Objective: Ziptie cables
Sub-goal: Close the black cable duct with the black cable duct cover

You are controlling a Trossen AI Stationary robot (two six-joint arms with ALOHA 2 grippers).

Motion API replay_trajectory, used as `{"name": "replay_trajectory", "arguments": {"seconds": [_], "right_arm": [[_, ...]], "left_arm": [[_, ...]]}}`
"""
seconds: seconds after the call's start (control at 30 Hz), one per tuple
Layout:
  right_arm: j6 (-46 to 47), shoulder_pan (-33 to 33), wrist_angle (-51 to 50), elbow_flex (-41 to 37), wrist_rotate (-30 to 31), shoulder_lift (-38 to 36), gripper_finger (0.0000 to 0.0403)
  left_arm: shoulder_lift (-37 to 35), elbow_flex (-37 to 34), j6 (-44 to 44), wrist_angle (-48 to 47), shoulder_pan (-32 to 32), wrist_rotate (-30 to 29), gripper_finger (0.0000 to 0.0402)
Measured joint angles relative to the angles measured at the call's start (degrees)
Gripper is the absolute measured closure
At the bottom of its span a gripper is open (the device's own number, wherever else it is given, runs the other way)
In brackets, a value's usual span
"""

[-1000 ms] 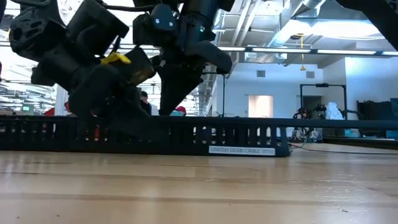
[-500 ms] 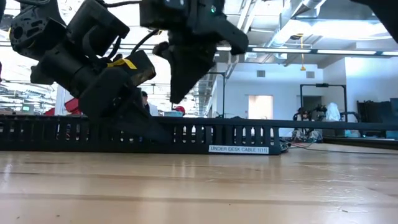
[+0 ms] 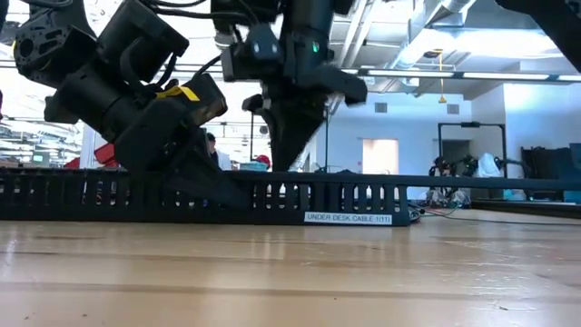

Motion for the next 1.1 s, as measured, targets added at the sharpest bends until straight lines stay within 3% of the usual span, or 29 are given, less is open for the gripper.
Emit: {"name": "replay_trajectory", "arguments": {"seconds": [0.3,0.83,1.0,1.1], "right_arm": [[0.6,1.1,4.5,-7.0,-1.0,-0.6,0.0403],[-3.3,2.0,10.6,-7.9,-3.3,-4.7,0.0403],[-0.2,2.1,5.5,-7.4,-3.7,-13.0,0.0403],[2.5,1.8,0.0,-7.5,-4.3,-14.4,0.0403]], "left_arm": [[0.0,0.0,0.2,-0.1,0.4,0.2,0.0157],[0.1,-0.3,2.6,2.2,1.1,3.9,0.0157],[0.1,-0.2,3.5,2.3,1.3,5.6,0.0157],[0.1,-0.2,4.1,2.1,1.5,5.7,0.0157]]}}
